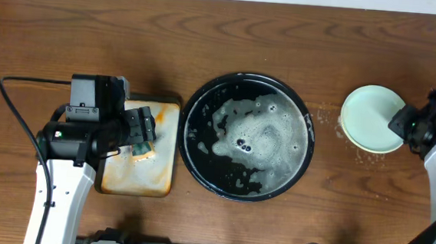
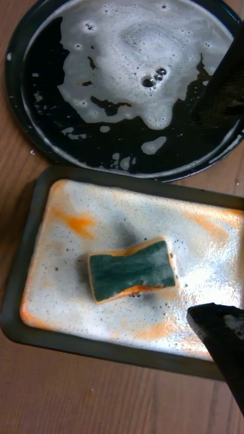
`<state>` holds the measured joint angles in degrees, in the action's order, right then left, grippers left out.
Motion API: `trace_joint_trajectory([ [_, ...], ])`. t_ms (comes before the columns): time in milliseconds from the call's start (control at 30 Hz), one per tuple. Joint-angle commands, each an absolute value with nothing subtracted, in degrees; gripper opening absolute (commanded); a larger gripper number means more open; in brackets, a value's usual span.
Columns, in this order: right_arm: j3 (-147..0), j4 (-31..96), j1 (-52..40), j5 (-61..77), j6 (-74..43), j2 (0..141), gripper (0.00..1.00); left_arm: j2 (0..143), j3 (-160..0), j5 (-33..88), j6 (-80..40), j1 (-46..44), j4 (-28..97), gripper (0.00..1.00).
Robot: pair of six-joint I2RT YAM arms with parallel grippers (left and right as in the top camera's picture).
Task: Clean dirty plates on tray and stack at the side
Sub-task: 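Lift the blue-green plate out and set it on the plate stack, then release the plate and pull the right gripper back toward the front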
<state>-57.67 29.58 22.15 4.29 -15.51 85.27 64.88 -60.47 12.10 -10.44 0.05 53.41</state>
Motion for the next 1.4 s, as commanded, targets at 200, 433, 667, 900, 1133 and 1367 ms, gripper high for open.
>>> trace_joint_trajectory([
  [200, -58.2, 37.1, 16.8, 16.3, -15.8, 76.3, 0.29, 65.0, -61.8, 12.4, -9.9, 0.4, 53.5, 0.84],
  [433, -58.2, 39.4, 7.2, 21.7, -11.1, 66.5, 0.52, 65.0, -61.8, 12.4, -9.9, 0.4, 53.5, 0.84],
  [667, -58.2, 38.1, 1.0, 23.2, -8.5, 48.2, 0.99, 65.0, -61.8, 12.4, -9.9, 0.4, 53.5, 0.84],
  [900, -58.2, 46.2, 1.1, 17.6, -5.5, 36.2, 0.99, 65.0, -61.8, 12.4, -9.9, 0.4, 53.5, 0.84],
  [1133, -58.1, 57.8, 1.1, 13.5, -2.7, 31.8, 0.99, 65.0, -61.8, 12.4, -9.9, 0.4, 53.5, 0.84],
  [1367, -51.3, 52.4, 1.1, 11.8, 0.6, 30.9, 0.99, 65.0, -61.8, 12.4, -9.9, 0.4, 53.5, 0.84],
])
